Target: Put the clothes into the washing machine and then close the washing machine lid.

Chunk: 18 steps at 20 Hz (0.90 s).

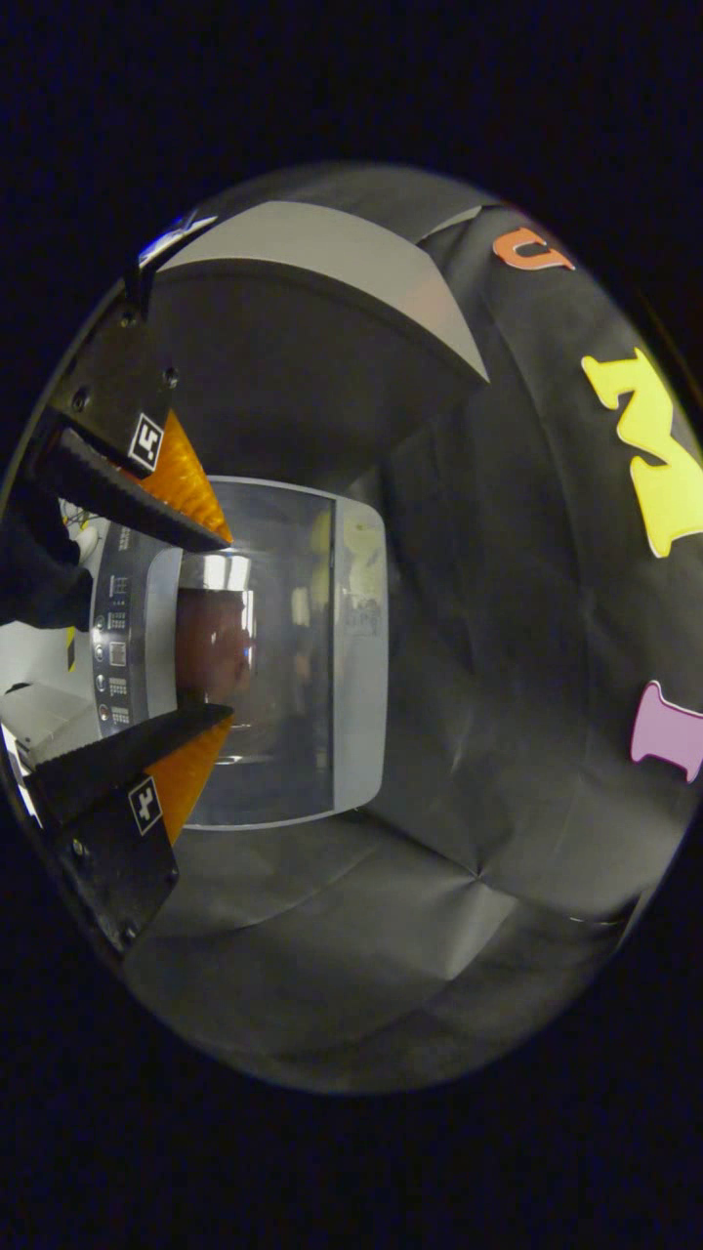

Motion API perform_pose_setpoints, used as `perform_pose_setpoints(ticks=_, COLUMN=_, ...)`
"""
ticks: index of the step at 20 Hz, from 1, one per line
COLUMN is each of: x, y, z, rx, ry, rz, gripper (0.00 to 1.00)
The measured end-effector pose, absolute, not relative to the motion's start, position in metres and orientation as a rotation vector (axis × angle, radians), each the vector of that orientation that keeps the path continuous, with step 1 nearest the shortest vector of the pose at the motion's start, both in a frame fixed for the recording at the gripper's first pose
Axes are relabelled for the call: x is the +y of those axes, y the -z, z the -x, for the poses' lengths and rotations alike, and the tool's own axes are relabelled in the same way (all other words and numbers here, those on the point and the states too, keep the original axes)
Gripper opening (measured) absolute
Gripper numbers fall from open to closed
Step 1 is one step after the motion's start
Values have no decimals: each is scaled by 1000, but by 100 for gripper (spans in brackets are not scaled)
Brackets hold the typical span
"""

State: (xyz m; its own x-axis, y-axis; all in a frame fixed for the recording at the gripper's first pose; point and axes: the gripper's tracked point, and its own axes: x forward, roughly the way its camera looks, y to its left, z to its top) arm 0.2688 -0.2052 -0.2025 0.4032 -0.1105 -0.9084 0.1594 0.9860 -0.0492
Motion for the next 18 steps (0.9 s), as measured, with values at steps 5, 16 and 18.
perform_pose_setpoints(ticks=5, x=-219, y=180, z=-240, rx=1108, ry=183, rz=-17, gripper=98)
perform_pose_setpoints(ticks=16, x=-199, y=88, z=-168, rx=907, ry=221, rz=18, gripper=98)
perform_pose_setpoints(ticks=18, x=-201, y=73, z=-158, rx=880, ry=240, rz=27, gripper=98)
